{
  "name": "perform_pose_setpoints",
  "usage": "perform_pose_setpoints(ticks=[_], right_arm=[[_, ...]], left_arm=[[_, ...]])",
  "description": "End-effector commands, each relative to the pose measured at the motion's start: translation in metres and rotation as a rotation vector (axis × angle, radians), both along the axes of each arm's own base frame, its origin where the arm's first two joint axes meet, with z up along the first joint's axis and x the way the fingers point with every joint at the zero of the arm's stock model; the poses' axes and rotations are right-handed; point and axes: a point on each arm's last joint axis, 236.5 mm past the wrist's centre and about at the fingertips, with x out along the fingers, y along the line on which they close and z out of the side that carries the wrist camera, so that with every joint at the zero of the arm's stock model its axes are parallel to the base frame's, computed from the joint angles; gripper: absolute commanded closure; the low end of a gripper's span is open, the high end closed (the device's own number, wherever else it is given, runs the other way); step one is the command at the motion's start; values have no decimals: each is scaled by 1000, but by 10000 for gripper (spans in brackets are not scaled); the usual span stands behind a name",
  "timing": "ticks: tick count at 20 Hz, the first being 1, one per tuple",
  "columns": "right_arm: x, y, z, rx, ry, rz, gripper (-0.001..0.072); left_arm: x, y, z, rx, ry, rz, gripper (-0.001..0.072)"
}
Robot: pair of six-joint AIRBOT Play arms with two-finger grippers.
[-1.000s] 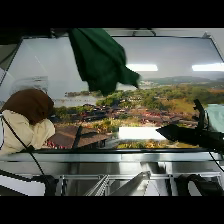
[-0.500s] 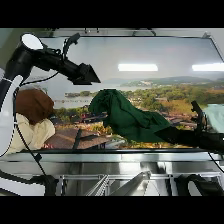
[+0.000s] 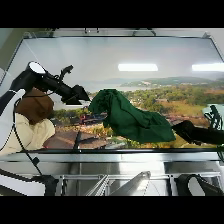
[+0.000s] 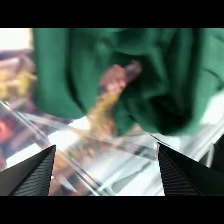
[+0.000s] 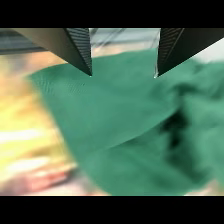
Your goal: Fold the shirts.
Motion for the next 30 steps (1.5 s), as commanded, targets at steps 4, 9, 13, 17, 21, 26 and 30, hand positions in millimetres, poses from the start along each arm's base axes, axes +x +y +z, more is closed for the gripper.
perform_pose_setpoints(ticks=[4,9,13,17,21,26,30], right_arm=[[-4,-14,-65,64,132,31,267],[2,30,-89,135,152,142,315],[44,50,-49,228,13,181,689],[72,55,49,288,-155,388,697],[120,8,208,129,-519,331,697],[103,-38,400,32,-1033,116,697],[55,7,460,75,-1238,219,696]], left_arm=[[3,-21,-55,-51,121,-14,13],[1,-55,-68,-66,152,-125,15],[13,-71,-47,-90,97,-162,705],[28,-73,39,-190,21,-189,706],[46,-38,176,-177,-286,-136,705],[21,32,321,-132,-660,70,684],[-44,37,368,-125,-808,15,683]])
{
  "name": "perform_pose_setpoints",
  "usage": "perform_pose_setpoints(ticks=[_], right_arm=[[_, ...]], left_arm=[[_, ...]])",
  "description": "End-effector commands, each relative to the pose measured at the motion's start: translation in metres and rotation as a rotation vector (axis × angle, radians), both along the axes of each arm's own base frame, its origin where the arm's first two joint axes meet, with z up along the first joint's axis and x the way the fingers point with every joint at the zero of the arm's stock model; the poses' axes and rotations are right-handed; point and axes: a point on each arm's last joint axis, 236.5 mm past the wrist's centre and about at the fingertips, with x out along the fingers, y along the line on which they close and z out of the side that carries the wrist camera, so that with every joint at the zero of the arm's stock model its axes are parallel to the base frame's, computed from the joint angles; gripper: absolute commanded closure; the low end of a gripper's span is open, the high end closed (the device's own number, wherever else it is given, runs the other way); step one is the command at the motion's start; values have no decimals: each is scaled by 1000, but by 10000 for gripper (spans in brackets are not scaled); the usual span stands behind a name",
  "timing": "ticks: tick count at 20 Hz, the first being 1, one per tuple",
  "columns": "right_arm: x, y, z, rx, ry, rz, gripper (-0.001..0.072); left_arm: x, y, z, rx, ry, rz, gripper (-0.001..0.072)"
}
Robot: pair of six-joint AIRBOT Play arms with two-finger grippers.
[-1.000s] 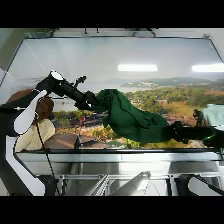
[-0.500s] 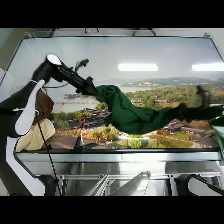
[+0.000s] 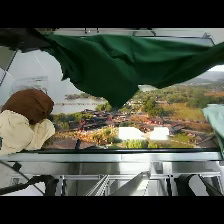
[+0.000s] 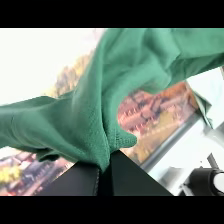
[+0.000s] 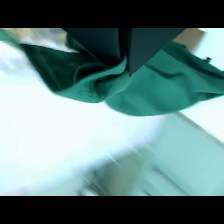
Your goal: Fold the shirts.
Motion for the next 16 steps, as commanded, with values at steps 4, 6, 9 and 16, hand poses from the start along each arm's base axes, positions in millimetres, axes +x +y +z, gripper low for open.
perform_pose_setpoints(ticks=[4,6,9,16], right_arm=[[-56,45,79,-30,-291,64,696],[-42,32,57,-65,-206,27,696],[-13,4,-19,-105,77,-43,696],[25,42,-225,-10,497,96,696]], left_arm=[[-85,22,86,62,-323,49,683],[-78,48,83,118,-325,146,682],[-49,49,48,21,-187,103,682],[-4,-38,-171,-96,367,-224,685]])
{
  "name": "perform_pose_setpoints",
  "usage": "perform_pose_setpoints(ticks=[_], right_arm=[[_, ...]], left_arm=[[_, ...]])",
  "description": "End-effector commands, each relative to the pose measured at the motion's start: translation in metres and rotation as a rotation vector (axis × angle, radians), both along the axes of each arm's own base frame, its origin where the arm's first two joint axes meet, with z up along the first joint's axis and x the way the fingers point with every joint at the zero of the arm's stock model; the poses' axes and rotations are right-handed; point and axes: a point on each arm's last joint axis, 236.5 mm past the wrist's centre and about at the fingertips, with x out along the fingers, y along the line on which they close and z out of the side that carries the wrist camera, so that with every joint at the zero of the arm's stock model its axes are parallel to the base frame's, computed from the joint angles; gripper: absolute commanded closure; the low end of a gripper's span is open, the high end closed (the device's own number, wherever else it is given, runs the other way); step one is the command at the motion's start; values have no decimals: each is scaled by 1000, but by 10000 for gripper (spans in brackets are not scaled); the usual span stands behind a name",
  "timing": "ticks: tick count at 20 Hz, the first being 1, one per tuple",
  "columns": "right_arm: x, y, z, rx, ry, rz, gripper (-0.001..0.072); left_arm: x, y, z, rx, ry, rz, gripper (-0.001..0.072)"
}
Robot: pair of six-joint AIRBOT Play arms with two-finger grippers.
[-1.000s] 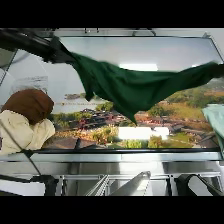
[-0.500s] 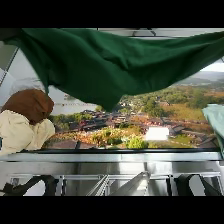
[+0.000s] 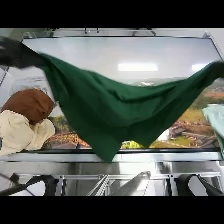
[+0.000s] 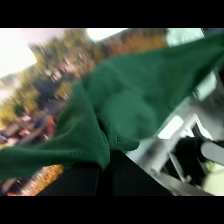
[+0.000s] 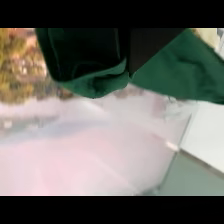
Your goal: Fold the shirts.
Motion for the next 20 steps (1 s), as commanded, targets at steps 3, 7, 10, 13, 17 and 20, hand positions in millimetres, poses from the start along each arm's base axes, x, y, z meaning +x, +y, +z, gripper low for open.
perform_pose_setpoints(ticks=[3,7,10,13,17,20], right_arm=[[23,15,-157,12,278,-41,696],[34,-9,-210,7,361,-81,196],[32,-50,-220,-19,378,-162,187],[13,-92,-244,-91,456,-234,182],[-1,-123,-269,-87,540,-307,179],[-2,-112,-286,-59,585,-273,180]], left_arm=[[36,-46,-159,-54,329,-55,123],[58,-3,-207,-43,524,55,-5],[35,17,-210,-54,690,52,-4],[-7,2,-215,-49,748,27,-4],[-65,-5,-261,136,801,56,-3],[-84,-21,-283,163,824,71,13]])
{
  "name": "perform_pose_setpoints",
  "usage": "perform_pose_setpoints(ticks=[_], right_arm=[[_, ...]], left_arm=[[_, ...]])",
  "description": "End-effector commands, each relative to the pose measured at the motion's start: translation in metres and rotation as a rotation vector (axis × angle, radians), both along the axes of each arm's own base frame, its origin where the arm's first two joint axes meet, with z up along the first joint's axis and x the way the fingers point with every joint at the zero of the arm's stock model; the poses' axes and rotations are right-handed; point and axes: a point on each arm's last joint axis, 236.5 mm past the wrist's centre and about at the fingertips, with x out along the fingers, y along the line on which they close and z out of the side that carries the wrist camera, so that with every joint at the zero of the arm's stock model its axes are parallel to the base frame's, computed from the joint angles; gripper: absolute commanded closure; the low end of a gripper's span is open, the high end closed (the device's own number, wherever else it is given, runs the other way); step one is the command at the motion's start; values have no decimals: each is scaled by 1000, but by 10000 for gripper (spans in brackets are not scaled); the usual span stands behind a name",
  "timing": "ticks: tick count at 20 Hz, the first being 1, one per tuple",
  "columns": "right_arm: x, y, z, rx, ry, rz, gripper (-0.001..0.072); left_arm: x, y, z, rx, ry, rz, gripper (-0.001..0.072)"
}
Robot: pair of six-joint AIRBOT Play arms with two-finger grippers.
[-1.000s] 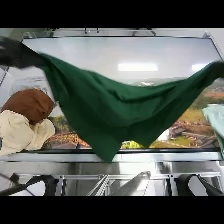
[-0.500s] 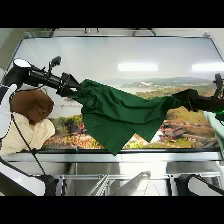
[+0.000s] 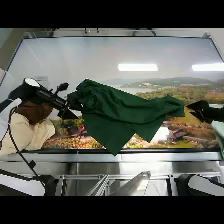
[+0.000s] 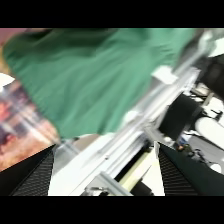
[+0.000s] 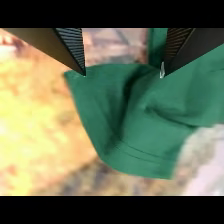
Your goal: Fold the shirts.
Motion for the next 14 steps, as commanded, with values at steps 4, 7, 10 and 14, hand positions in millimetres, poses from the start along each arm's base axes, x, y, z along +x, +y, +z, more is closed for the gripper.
perform_pose_setpoints(ticks=[4,7,10,14], right_arm=[[-9,24,-49,68,126,57,181],[0,45,-55,126,133,67,211],[15,52,-46,149,99,56,318],[20,61,-14,200,53,138,696]], left_arm=[[-40,-28,-48,78,72,-70,13],[-38,-42,-56,78,76,-113,64],[-18,-66,-47,28,12,-136,384],[-3,-88,-8,-64,-94,-198,686]])
